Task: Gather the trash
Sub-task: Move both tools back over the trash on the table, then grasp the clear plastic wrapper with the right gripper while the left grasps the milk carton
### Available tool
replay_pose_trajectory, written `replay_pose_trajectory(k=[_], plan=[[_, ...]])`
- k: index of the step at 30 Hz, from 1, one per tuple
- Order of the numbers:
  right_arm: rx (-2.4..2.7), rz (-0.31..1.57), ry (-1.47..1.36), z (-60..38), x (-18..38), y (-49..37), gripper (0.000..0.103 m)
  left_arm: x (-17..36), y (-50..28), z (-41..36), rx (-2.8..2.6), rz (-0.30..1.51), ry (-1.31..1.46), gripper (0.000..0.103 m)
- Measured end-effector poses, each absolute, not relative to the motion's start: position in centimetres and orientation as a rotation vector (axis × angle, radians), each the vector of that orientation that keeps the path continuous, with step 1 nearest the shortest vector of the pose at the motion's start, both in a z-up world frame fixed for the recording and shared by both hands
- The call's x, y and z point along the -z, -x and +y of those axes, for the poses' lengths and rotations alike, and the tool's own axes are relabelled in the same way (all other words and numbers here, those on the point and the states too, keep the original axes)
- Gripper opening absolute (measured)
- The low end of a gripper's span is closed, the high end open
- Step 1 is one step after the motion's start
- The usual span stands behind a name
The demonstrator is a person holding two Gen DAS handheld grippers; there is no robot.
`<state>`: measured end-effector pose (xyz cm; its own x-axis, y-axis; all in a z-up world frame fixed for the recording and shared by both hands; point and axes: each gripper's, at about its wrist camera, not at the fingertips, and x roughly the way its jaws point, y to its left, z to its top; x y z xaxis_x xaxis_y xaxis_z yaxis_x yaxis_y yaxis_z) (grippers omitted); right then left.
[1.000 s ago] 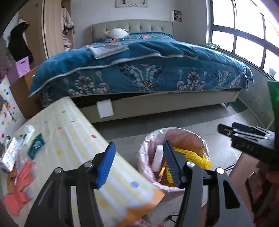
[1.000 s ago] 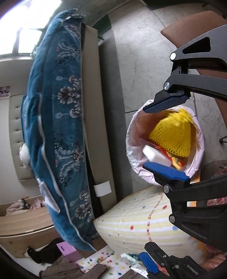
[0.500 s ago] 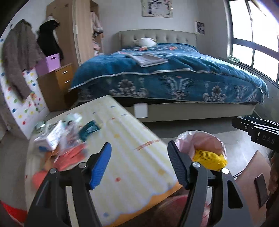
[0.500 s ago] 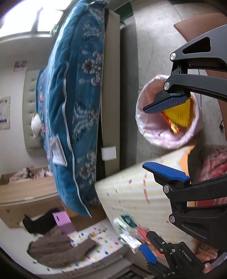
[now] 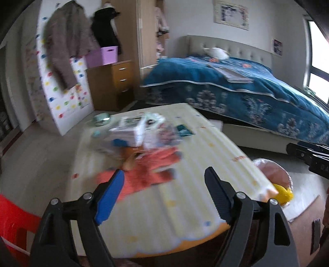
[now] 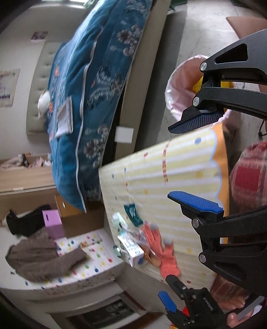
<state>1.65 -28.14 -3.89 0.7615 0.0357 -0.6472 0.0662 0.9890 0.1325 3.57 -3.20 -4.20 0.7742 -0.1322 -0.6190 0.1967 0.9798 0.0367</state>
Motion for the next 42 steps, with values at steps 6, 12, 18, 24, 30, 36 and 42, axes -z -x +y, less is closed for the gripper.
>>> replay_pose_trajectory(k=[6,12,18,24,30,36,42], plan=[[-0.053,0.701,-0.114,-24.7,3.4,-3.7,0.069,4.1,-4.3,1.4,0.087,0.663,-0.08,0.084],[-0.129,0.708,-0.073,-21.5,3.1,-6.3,0.069,4.3,-5.9,4.9,0.014,0.671,-0.051,0.089],[-0.189,0.737,-0.045,-18.7,3.9,-9.6,0.068,4.6,-7.2,6.8,-0.036,0.676,-0.048,0.091],[-0.237,0.774,-0.022,-16.1,5.2,-13.3,0.051,5.2,-9.7,7.4,-0.057,0.694,-0.063,0.091],[-0.282,0.799,-0.036,-14.6,6.5,-17.1,0.052,5.9,-12.3,6.9,-0.055,0.705,-0.098,0.091],[-0.304,0.856,-0.041,-13.1,8.3,-20.7,0.053,7.1,-14.6,6.1,-0.047,0.734,-0.129,0.091],[-0.358,0.924,-0.087,-12.2,9.6,-22.8,0.054,8.0,-15.0,5.5,-0.029,0.76,-0.139,0.091]])
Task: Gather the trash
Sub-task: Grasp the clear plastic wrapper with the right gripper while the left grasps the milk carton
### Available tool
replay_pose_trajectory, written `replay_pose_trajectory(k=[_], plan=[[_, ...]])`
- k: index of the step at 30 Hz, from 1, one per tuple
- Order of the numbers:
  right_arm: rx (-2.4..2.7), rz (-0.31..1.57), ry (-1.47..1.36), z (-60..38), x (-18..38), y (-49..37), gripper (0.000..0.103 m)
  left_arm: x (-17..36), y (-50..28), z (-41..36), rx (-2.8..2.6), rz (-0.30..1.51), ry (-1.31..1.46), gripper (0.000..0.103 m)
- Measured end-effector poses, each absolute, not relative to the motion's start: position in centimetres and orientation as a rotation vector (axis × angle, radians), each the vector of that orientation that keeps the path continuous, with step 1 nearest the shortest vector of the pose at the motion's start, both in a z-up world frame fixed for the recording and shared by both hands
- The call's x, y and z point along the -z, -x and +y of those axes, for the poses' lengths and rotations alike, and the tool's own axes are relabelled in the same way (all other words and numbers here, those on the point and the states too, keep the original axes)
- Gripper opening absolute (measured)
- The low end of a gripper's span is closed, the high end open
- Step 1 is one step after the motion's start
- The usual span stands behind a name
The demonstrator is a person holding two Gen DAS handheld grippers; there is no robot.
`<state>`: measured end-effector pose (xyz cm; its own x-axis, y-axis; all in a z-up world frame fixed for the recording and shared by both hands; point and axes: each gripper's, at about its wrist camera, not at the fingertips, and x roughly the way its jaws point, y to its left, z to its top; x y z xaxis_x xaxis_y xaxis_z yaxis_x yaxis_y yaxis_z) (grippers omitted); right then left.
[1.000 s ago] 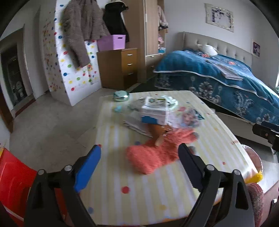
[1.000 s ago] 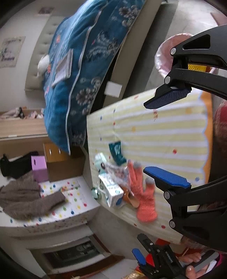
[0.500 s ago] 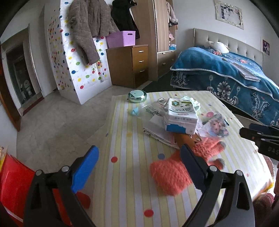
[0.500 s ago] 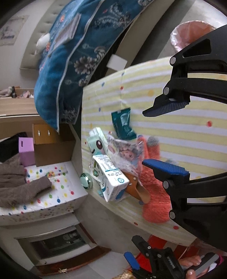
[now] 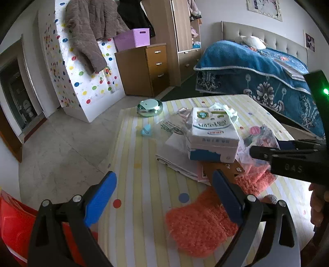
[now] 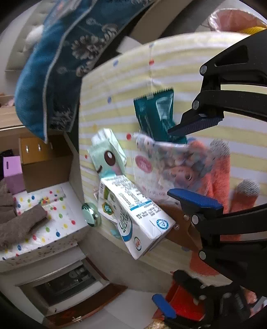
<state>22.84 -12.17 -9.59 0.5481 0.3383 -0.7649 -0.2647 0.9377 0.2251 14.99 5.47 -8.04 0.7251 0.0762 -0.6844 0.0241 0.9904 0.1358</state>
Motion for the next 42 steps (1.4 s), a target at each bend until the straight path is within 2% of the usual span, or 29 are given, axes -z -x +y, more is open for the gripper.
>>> replay_pose_trajectory(k=[1,2,3,7,8,9,17,20,23,42], plan=[[-0.364,0.928,-0.091,-12.1,9.7,-23.0,0.054,8.1,-15.0,5.4,-0.028,0.764,-0.141,0.091],[-0.367,0.923,-0.094,-11.9,9.4,-22.9,0.049,8.0,-14.9,5.4,-0.028,0.764,-0.144,0.091],[-0.365,0.917,-0.091,-11.8,9.3,-22.7,0.039,7.9,-14.8,5.4,-0.027,0.763,-0.145,0.091],[-0.35,0.854,-0.083,-12.1,7.7,-21.3,0.019,7.1,-14.2,5.2,-0.026,0.752,-0.149,0.091],[-0.341,0.838,-0.078,-12.3,7.2,-20.9,0.006,7.0,-14.1,5.2,-0.025,0.749,-0.148,0.091],[-0.326,0.811,-0.071,-12.5,6.4,-20.2,0.005,6.7,-13.8,5.2,-0.024,0.744,-0.147,0.091],[-0.216,0.667,0.001,-14.7,2.2,-16.1,0.002,5.7,-12.8,3.8,-0.004,0.732,-0.142,0.091],[-0.188,0.641,0.003,-15.8,1.7,-15.4,0.002,5.7,-13.2,3.3,0.004,0.738,-0.142,0.096],[-0.153,0.626,0.003,-16.9,1.3,-14.9,0.002,6.0,-14.1,2.4,0.018,0.743,-0.158,0.096],[-0.092,0.648,-0.078,-21.5,2.8,-16.6,0.003,9.5,-21.1,-1.4,0.036,0.825,-0.232,0.094]])
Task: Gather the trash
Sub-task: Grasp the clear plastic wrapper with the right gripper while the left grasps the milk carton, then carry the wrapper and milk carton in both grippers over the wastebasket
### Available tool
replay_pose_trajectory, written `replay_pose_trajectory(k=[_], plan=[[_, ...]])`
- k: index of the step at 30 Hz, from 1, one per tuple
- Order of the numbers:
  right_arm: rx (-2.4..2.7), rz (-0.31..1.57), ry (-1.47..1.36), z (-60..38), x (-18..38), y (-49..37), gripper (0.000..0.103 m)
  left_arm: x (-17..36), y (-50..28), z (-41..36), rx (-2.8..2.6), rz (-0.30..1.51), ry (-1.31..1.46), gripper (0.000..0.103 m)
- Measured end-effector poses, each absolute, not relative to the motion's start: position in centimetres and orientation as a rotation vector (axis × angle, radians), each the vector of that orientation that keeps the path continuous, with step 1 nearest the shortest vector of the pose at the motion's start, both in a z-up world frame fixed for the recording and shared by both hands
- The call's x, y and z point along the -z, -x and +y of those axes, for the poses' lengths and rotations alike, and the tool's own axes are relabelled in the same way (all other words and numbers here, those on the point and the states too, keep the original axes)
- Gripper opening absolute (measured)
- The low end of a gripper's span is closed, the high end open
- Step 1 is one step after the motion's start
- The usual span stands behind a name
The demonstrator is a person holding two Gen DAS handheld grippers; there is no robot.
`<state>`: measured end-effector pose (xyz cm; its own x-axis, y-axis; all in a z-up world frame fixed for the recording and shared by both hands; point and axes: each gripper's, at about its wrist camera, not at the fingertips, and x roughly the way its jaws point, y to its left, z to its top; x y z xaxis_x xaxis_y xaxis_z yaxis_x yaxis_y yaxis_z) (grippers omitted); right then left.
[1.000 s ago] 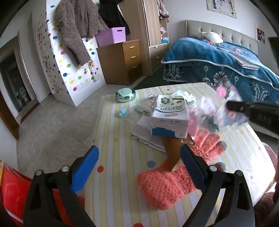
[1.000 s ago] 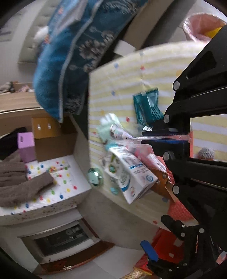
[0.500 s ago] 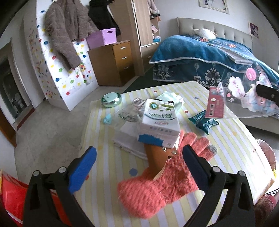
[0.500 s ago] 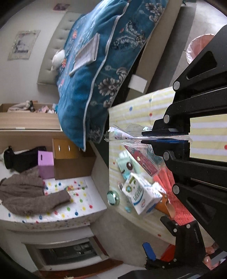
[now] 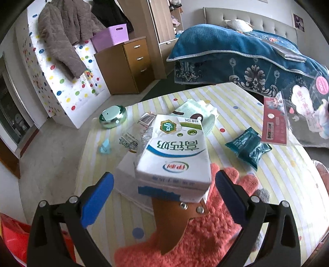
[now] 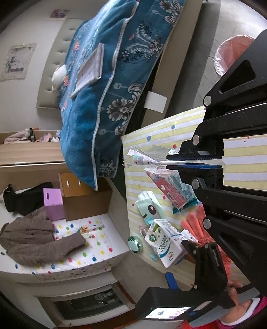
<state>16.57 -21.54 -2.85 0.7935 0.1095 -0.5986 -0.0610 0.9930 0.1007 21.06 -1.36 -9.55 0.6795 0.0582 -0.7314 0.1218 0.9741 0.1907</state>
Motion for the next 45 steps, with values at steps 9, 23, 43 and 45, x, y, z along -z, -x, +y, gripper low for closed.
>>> replay_pose_trajectory(k=[9,23,43,45], plan=[[-0.096,0.643,-0.122,-22.4,2.8,-15.5,0.004,7.9,-19.9,-0.9,0.089,0.793,-0.142,0.07],[-0.086,0.641,-0.103,-23.3,2.0,-9.8,0.004,2.3,-9.6,-2.7,0.169,0.633,-0.055,0.07],[0.075,0.652,-0.159,-31.3,3.0,-1.1,0.004,2.7,-3.6,-14.5,0.438,0.596,-0.144,0.07],[0.124,0.65,-0.17,-33.3,3.3,-0.1,0.004,2.7,-3.4,-16.7,0.473,0.59,-0.162,0.07]])
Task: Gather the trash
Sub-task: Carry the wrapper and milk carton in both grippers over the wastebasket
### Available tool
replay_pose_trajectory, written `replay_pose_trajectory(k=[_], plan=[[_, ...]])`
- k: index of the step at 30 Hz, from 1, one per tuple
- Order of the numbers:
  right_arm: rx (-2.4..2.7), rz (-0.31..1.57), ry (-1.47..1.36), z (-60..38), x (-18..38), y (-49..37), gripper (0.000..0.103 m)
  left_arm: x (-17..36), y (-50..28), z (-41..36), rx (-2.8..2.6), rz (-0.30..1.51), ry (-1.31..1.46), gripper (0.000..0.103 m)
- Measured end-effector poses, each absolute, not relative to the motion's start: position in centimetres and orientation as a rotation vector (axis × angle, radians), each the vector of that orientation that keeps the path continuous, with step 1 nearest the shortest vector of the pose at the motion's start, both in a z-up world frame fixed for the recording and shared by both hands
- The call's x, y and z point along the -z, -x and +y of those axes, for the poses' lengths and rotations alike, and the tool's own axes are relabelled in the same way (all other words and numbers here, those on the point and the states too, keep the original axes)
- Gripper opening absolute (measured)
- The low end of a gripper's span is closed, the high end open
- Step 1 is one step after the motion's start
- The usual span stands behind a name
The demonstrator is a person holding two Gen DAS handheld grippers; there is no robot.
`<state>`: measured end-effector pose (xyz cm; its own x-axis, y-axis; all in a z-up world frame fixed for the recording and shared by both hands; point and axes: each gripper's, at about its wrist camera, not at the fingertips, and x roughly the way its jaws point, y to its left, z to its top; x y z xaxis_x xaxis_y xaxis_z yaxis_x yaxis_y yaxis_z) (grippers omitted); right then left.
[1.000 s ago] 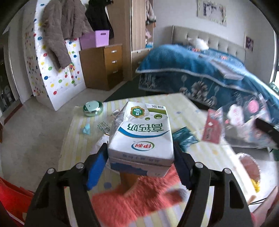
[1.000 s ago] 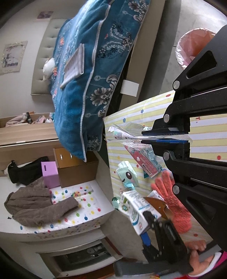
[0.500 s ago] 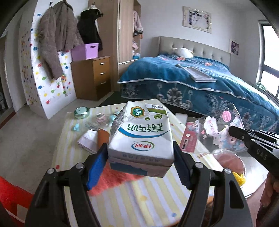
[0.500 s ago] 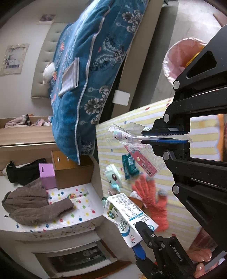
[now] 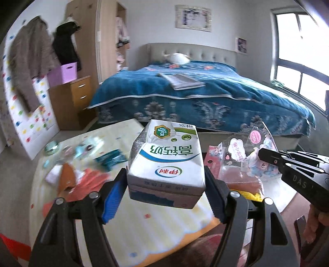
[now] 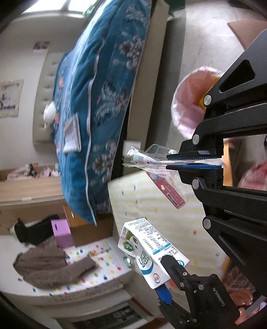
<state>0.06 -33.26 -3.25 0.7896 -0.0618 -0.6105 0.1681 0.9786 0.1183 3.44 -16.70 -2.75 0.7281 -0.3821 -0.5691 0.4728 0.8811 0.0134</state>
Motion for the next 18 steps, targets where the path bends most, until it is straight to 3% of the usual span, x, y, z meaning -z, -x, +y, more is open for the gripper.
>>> replay_pose_trajectory(k=[18], plan=[[0.401,0.742,-0.247,-46.7,8.9,3.2,0.007,7.1,-3.6,-31.7,0.722,0.644,-0.267,0.07]])
